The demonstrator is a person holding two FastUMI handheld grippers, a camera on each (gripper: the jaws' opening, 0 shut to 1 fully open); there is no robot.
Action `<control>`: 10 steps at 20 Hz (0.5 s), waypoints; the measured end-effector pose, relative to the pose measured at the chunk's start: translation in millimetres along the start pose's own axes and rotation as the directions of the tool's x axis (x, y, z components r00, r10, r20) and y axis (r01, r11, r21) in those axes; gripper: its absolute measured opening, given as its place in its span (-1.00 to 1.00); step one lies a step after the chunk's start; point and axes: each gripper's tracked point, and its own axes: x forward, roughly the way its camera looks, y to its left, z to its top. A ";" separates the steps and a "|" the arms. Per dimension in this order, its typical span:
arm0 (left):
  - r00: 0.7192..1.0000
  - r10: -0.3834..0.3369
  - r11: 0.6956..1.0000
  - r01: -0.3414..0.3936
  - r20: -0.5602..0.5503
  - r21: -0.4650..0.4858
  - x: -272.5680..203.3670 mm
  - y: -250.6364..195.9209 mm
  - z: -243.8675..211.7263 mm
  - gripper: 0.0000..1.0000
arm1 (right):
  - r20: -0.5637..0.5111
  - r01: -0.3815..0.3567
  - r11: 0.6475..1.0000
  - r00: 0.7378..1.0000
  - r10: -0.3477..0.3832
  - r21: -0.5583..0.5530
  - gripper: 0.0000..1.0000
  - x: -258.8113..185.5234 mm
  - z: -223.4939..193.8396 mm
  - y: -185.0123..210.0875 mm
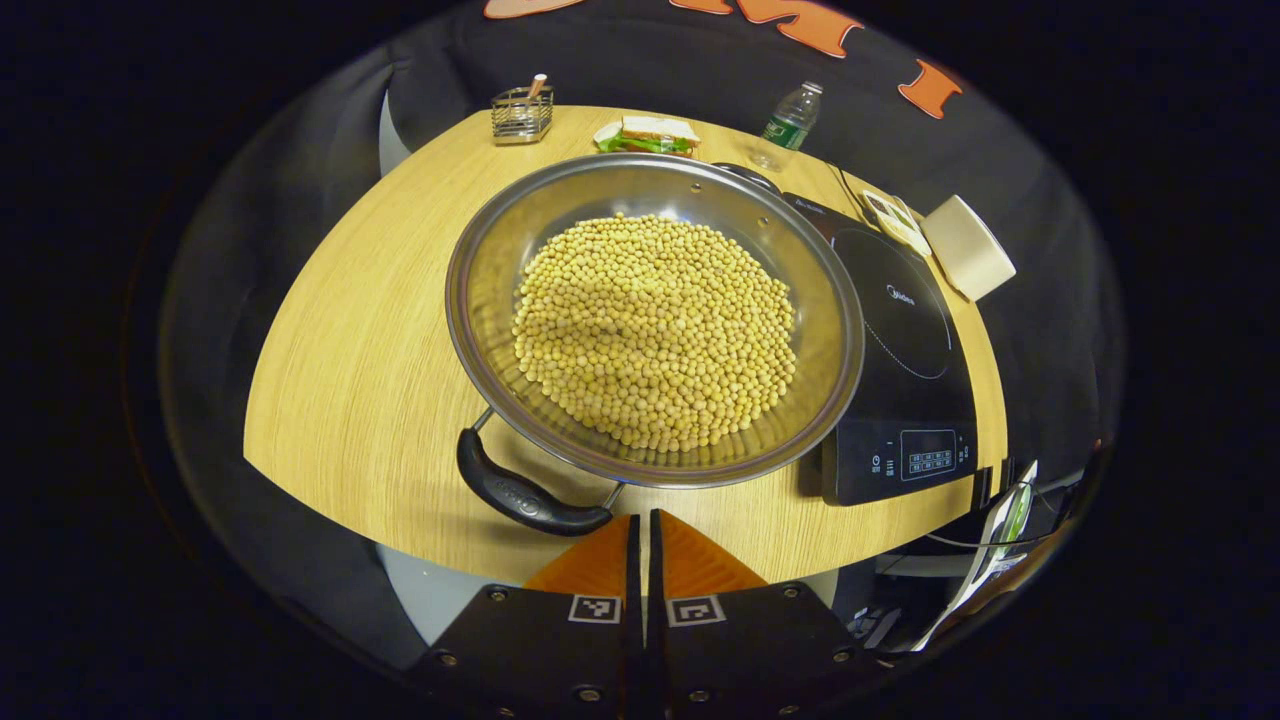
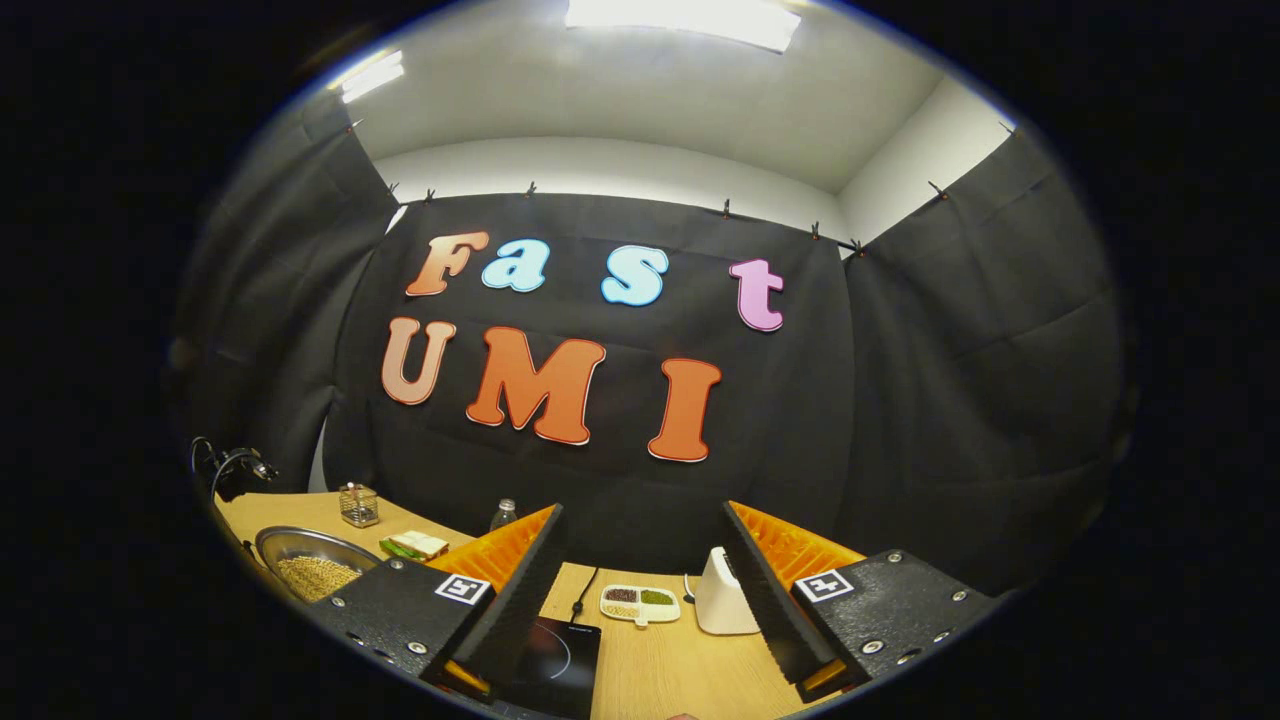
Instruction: First push the handle of the pot to place it horizontally, then grasp the pot with both hands and set it on the induction cooktop.
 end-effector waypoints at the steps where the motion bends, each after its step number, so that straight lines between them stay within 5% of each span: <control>1: 1.000 0.001 1.000 -0.001 -0.003 0.003 0.9 0.7 -0.2 -0.91 | -0.001 0.004 1.000 1.000 -0.004 0.003 0.90 -0.7 -0.8 -0.9; 10: 0.999 0.047 0.999 -0.048 -0.011 -0.013 -3.8 32.0 0.3 -0.97 | -0.038 0.020 1.000 0.999 -0.019 0.017 0.91 -1.2 -18.5 -4.5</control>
